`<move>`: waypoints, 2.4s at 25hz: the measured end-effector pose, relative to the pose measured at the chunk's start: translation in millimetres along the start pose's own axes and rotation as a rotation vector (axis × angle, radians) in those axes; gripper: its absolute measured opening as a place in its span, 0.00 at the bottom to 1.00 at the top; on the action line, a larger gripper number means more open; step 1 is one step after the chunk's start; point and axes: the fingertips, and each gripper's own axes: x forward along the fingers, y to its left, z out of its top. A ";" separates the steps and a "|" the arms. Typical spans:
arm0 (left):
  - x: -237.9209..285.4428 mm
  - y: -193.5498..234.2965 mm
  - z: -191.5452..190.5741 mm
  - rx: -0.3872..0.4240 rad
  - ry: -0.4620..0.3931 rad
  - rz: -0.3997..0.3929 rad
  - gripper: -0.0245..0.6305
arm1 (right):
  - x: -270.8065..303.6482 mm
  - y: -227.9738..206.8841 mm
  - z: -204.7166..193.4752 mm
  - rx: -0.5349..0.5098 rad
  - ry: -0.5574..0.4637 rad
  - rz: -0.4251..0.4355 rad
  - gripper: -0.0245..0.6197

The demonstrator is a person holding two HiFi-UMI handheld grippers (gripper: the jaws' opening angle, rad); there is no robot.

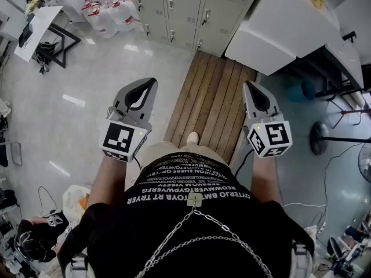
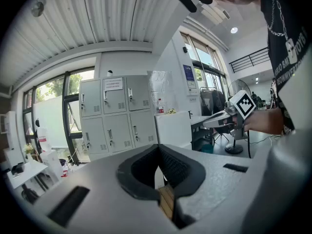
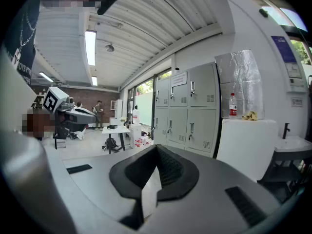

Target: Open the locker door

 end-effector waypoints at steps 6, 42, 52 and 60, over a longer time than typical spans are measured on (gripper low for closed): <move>-20.1 -9.8 3.9 0.008 -0.030 -0.057 0.04 | -23.1 29.4 5.2 0.003 -0.007 -0.025 0.03; 60.2 58.7 -12.5 -0.070 -0.106 -0.077 0.04 | 52.2 -68.8 -5.3 0.272 -0.039 -0.193 0.03; 152.5 56.7 -6.2 -0.072 -0.038 -0.105 0.04 | 92.8 -146.4 -26.4 0.372 -0.027 -0.219 0.03; 229.8 36.0 19.5 -0.066 -0.045 -0.153 0.04 | 101.5 -208.6 -33.0 0.388 -0.029 -0.237 0.03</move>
